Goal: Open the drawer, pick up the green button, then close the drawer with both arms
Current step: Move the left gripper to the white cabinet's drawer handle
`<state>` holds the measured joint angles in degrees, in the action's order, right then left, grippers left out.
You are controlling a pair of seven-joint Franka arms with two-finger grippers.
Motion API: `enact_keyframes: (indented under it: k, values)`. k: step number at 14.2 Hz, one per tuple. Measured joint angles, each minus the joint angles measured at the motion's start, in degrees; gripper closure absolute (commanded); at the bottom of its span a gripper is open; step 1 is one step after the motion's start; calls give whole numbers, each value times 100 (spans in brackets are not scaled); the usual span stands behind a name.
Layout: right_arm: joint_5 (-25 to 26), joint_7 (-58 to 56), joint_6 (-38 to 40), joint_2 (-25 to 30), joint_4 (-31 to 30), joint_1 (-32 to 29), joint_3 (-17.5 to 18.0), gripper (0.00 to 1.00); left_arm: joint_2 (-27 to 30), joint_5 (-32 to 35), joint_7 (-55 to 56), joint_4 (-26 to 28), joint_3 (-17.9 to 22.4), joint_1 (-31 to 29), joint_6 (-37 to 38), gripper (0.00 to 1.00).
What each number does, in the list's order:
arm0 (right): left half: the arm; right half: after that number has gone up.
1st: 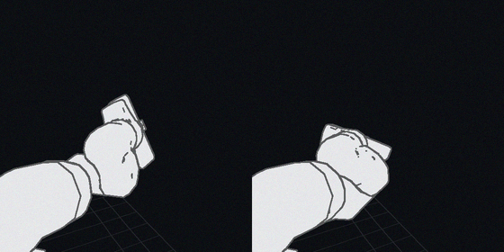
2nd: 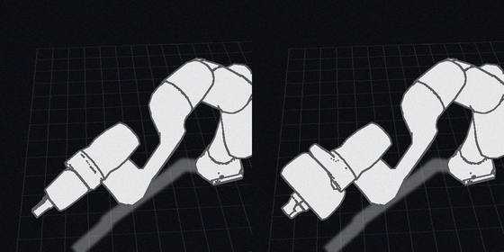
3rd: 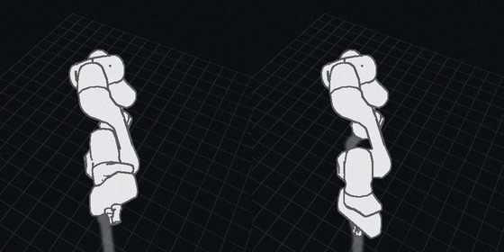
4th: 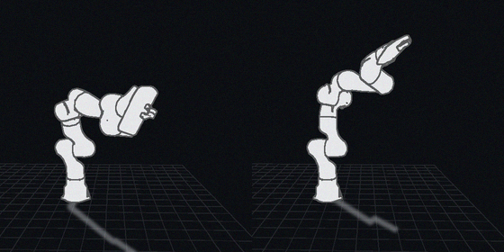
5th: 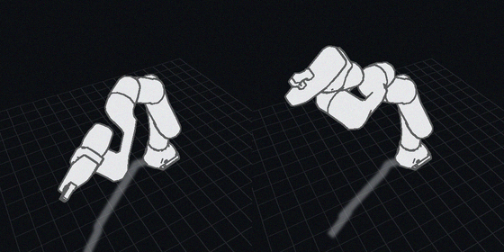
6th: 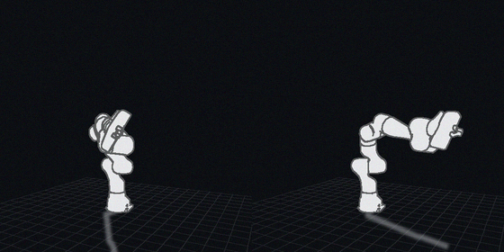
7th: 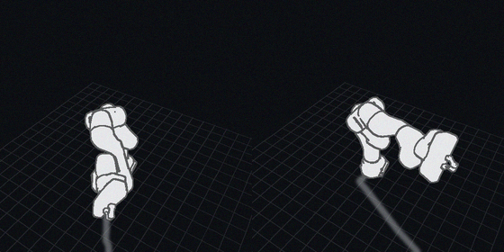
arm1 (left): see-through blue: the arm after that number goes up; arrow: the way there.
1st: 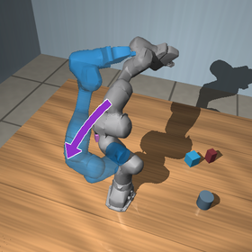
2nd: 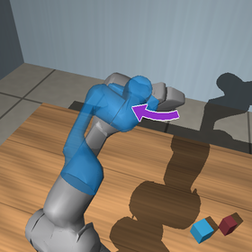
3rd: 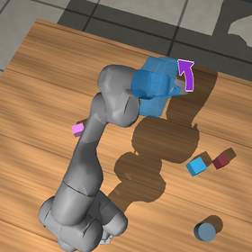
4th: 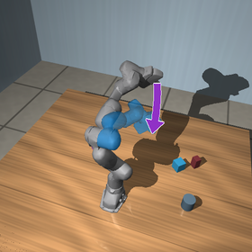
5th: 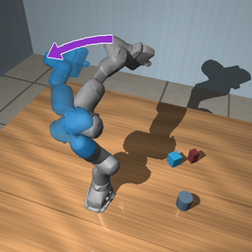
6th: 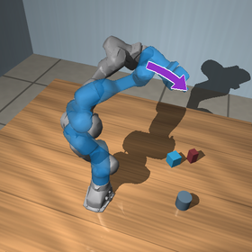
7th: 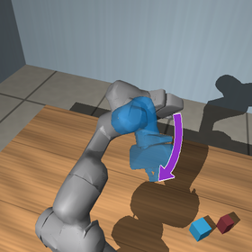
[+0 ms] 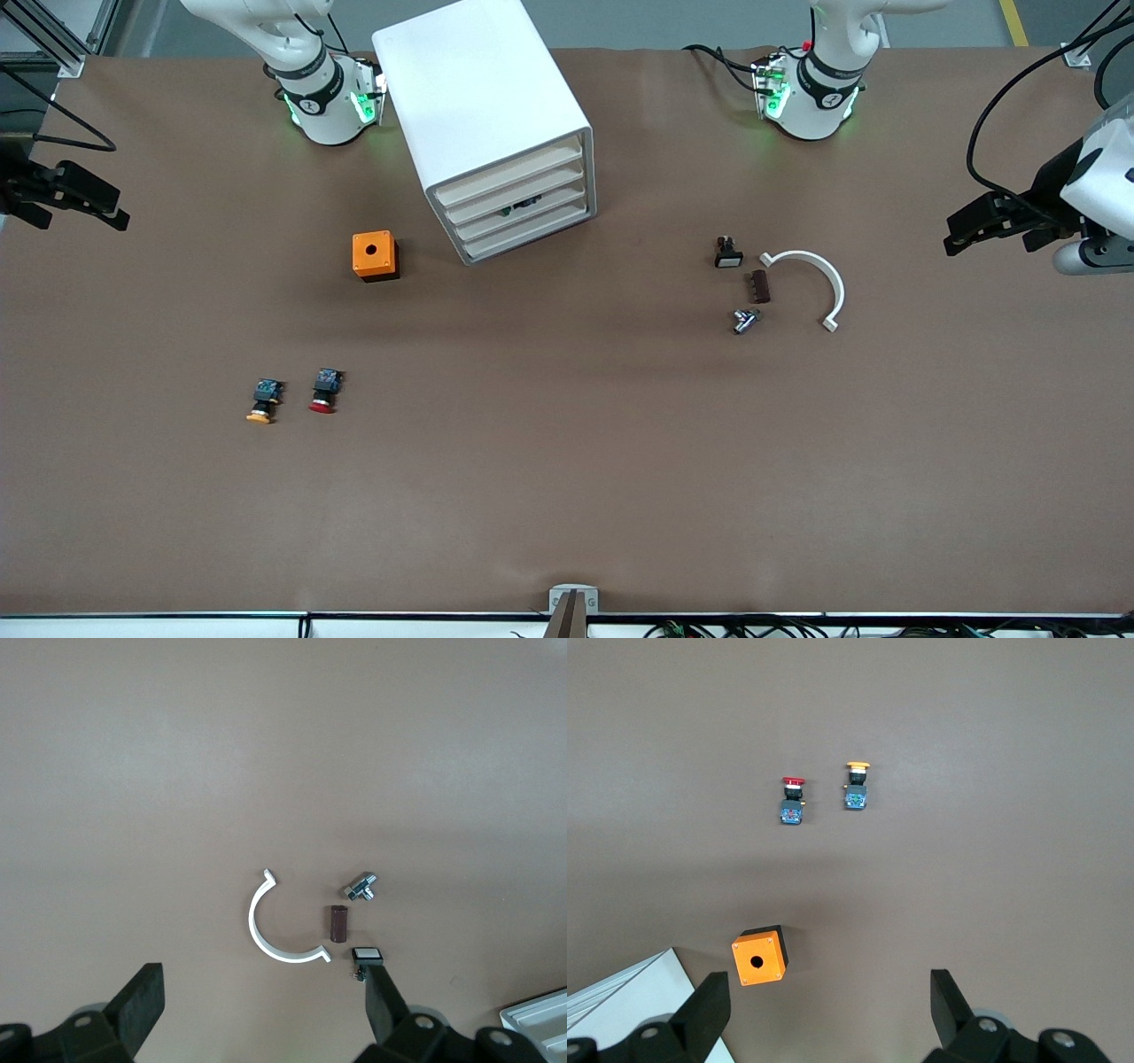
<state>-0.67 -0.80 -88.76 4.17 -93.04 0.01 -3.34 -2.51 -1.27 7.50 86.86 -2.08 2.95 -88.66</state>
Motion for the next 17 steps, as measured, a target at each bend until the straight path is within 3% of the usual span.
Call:
enact_keyframes:
  k: [9, 14, 17]
  values:
    - [-38, 0, -44, 2, -1, 34, 8, 0, -205, 0, -13, 29, 49, -128, 7, 0]
    - [-40, 0, -49, 11, -4, 41, 9, 0, -1265, 0, -6, 28, 25, -118, -19, 0]
    - [-40, 0, -50, 12, -5, 43, 10, 0, -1809, -6, 612, 10, -36, 202, -30, 0]
